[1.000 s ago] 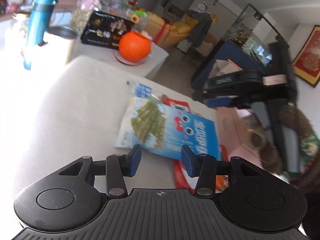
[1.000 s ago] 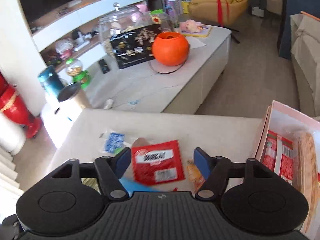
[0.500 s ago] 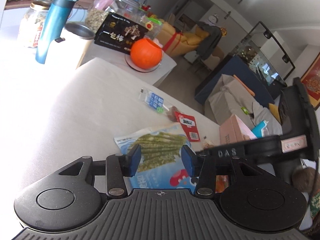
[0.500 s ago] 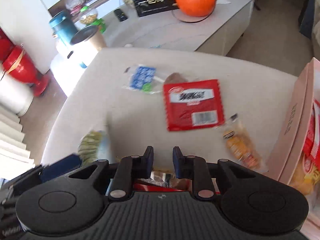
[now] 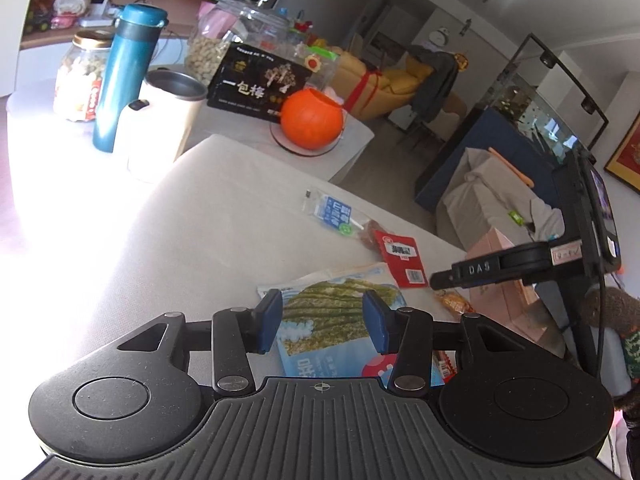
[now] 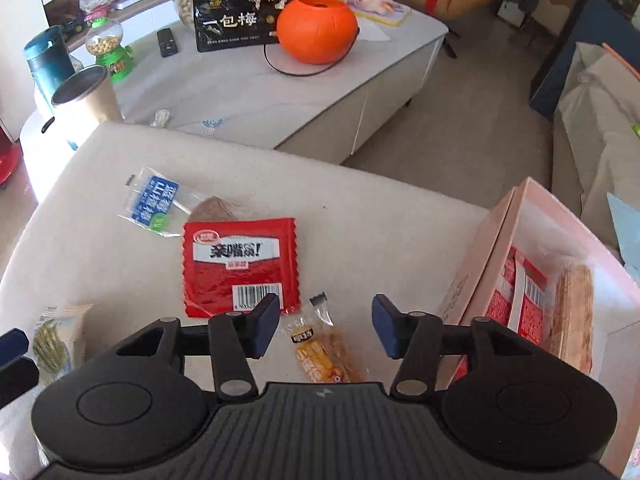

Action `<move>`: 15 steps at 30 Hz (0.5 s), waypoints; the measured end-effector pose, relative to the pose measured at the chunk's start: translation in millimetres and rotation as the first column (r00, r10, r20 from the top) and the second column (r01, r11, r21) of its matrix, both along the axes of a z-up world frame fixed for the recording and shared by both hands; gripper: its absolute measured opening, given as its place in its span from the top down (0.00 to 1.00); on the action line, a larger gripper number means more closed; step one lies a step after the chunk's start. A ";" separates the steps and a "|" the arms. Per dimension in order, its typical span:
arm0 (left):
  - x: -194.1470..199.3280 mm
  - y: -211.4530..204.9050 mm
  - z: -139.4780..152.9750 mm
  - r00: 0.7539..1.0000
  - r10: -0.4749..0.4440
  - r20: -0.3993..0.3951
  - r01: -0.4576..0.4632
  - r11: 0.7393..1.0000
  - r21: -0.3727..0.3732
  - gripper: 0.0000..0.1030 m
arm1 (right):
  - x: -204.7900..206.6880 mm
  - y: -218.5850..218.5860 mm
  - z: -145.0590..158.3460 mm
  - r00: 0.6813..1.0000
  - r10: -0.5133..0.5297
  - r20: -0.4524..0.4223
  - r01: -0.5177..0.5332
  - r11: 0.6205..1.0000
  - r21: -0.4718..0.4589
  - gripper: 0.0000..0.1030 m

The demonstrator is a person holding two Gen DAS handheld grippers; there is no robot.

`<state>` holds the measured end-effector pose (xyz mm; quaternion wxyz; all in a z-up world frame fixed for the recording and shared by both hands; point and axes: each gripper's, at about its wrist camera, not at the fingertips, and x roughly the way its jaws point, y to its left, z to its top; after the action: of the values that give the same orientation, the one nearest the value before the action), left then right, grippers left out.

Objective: Organize snacks

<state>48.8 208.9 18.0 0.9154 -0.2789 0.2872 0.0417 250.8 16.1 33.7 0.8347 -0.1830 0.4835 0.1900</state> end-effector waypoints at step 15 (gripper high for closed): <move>-14.5 -46.5 17.0 0.989 -0.144 0.029 0.141 0.987 0.079 0.53 | -131.3 -45.3 3.6 0.975 0.211 -0.069 -0.199 0.969 0.148 0.78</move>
<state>34.2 162.5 35.0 0.9308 -0.2231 0.2889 -0.0176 119.5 -29.2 37.3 0.8002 -0.1649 0.4822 0.3162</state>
